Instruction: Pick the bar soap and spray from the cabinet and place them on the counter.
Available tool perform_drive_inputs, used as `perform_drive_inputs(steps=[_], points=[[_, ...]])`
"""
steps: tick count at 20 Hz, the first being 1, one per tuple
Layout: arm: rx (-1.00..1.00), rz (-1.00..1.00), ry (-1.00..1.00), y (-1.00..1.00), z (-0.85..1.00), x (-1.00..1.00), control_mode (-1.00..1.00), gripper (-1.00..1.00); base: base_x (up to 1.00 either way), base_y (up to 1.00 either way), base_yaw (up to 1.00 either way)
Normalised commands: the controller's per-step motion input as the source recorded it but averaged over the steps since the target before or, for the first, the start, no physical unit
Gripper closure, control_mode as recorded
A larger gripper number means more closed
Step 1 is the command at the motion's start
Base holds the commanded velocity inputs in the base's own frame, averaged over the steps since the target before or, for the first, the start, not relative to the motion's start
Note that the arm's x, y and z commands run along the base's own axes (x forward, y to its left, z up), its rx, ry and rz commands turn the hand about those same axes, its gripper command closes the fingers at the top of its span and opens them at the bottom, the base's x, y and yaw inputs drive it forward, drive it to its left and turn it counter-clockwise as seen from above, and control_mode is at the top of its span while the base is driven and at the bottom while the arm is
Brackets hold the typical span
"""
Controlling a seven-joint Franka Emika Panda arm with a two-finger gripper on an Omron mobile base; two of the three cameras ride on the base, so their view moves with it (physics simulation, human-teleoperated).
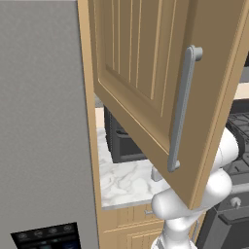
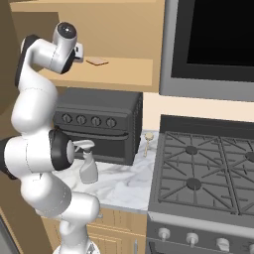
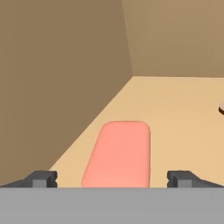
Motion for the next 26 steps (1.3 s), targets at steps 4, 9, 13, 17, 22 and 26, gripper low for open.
perform_drive_inputs(steps=[4, 9, 13, 17, 22, 26], points=[[-0.01, 0.0, 0.01, 0.09, -0.05, 0.0, -1.0, -1.0, 0.0, 0.0, 0.0], [0.0, 0.0, 0.02, 0.07, -0.07, 0.02, -1.0, -1.0, 0.0, 0.0, 0.0], [0.0, 0.0, 0.02, 0.0, -0.1, 0.02, -1.0, -1.0, 0.0, 0.0, 0.0], [0.0, 0.0, 0.02, 0.01, -0.11, 0.03, -1.0, -1.0, 0.0, 0.0, 0.0], [0.0, 0.0, 0.02, 0.04, -0.07, 0.12, -1.0, -1.0, 0.0, 0.0, 0.0], [0.0, 0.0, 0.03, 0.07, -0.02, 0.25, -1.0, -1.0, 0.0, 0.0, 0.0]])
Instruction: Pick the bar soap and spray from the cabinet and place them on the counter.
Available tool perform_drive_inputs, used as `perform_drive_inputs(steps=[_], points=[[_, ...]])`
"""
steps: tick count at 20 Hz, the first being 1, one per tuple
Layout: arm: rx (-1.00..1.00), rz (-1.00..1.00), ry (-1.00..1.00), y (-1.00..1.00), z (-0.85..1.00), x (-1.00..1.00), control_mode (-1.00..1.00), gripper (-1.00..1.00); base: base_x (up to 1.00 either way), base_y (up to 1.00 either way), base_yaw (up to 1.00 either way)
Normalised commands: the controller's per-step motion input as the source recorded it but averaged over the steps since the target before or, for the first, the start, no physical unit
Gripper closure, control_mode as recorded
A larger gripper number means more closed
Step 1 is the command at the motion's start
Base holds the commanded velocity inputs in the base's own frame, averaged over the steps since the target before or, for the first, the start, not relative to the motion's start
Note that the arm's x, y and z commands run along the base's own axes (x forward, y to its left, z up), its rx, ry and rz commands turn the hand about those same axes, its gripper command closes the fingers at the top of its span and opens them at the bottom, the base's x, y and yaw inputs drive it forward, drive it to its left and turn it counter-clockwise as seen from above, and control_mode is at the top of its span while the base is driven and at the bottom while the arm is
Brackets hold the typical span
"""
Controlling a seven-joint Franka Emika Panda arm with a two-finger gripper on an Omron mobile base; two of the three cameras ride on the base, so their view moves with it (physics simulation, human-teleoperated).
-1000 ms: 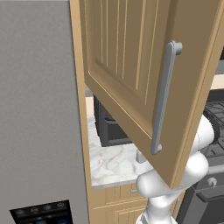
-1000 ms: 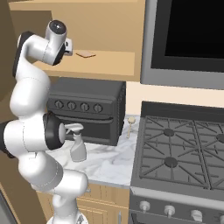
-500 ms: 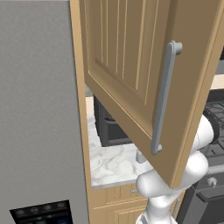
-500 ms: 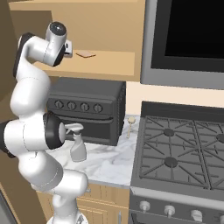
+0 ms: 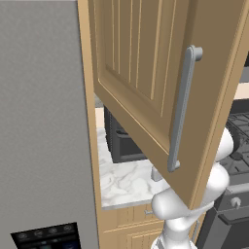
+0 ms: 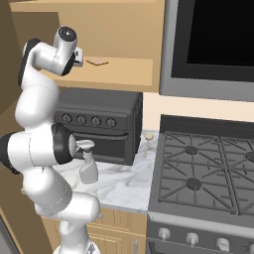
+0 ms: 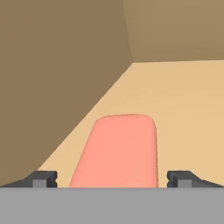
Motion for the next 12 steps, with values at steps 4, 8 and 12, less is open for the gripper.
perform_drive_inputs(steps=[4, 8, 12], points=[[0.0, 0.0, 0.03, 0.1, 0.0, 0.28, -1.0, -1.0, 0.0, 0.0, 0.0], [0.0, 0.0, 0.03, 0.07, 0.0, 0.27, -1.0, -1.0, 0.0, 0.0, 0.0], [-0.02, 0.0, 0.03, 0.09, -0.01, 0.14, -1.0, -1.0, 0.0, 0.0, 0.0]])
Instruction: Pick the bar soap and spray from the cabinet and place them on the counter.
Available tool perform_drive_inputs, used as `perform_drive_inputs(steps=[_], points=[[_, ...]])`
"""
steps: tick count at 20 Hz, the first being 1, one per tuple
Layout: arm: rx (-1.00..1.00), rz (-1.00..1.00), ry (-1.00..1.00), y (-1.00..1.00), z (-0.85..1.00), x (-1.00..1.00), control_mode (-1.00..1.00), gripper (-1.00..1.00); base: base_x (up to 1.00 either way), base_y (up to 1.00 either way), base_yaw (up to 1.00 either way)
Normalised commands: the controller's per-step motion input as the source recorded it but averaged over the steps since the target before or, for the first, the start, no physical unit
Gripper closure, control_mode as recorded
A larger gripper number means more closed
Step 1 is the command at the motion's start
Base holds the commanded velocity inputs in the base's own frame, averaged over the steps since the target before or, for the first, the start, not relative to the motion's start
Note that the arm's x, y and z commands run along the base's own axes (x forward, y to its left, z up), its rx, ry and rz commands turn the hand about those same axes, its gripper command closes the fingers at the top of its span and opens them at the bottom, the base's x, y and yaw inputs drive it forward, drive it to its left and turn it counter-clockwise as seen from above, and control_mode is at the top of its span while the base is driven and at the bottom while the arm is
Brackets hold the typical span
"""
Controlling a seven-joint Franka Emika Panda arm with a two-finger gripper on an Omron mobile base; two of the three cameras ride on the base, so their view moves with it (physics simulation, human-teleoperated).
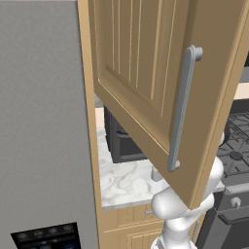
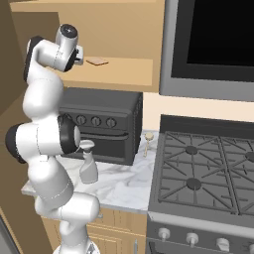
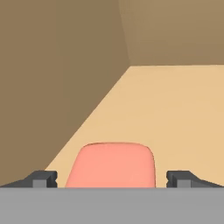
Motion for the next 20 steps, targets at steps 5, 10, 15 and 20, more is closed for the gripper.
perform_drive_inputs(steps=[5, 10, 15, 20], points=[[-0.04, 0.0, 0.01, 0.07, -0.1, 0.0, -1.0, 1.0, 0.0, 0.0, 0.0], [-0.03, 0.0, 0.0, 0.0, -0.11, 0.0, -1.0, 1.0, 0.0, 0.0, 0.0], [-0.01, 0.0, 0.0, -0.01, -0.16, -0.04, -1.0, 1.0, 0.0, 0.0, 0.0], [0.0, 0.01, 0.0, -0.15, -0.24, -0.07, -1.0, 1.0, 0.0, 0.0, 0.0]])
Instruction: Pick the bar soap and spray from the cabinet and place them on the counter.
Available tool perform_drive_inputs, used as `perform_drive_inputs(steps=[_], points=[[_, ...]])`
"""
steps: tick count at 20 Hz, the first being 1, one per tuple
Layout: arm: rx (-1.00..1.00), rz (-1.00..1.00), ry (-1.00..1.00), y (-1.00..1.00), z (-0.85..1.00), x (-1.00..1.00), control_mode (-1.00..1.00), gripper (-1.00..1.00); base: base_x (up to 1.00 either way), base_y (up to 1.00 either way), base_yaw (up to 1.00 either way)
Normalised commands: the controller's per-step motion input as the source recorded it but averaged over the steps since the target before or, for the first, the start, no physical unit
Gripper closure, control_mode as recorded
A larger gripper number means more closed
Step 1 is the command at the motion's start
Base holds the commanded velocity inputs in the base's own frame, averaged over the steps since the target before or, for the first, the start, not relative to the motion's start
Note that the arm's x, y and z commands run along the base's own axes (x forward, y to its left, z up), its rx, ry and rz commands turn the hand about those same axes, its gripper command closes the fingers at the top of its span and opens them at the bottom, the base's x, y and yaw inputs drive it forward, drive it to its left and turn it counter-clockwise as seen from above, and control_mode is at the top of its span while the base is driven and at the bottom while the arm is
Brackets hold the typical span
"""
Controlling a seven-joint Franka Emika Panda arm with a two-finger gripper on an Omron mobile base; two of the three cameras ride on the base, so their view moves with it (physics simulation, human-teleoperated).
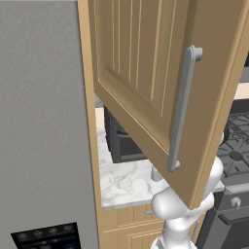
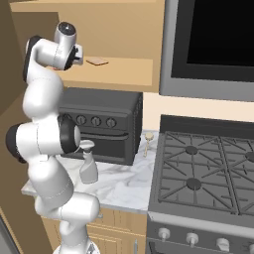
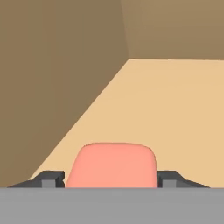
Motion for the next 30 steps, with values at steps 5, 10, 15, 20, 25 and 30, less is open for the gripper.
perform_drive_inputs(steps=[5, 10, 15, 20, 25, 30], points=[[0.0, 0.02, 0.0, -0.3, -0.22, -0.12, -1.0, 1.0, 0.0, 0.0, 0.0], [0.0, 0.02, 0.0, -0.42, -0.01, -0.26, -1.0, 1.0, 0.0, 0.0, 0.0], [0.0, 0.02, -0.01, -0.45, 0.0, -0.35, -1.0, 1.0, 0.0, 0.0, 0.0], [0.0, 0.03, -0.04, -0.36, 0.0, -0.45, -1.0, 1.0, 0.0, 0.0, 0.0], [0.0, 0.02, -0.04, -0.25, -0.01, -0.46, -1.0, 1.0, 0.0, 0.0, 0.0], [0.0, 0.01, -0.02, -0.31, -0.05, -0.49, -1.0, 1.0, 0.0, 0.0, 0.0]])
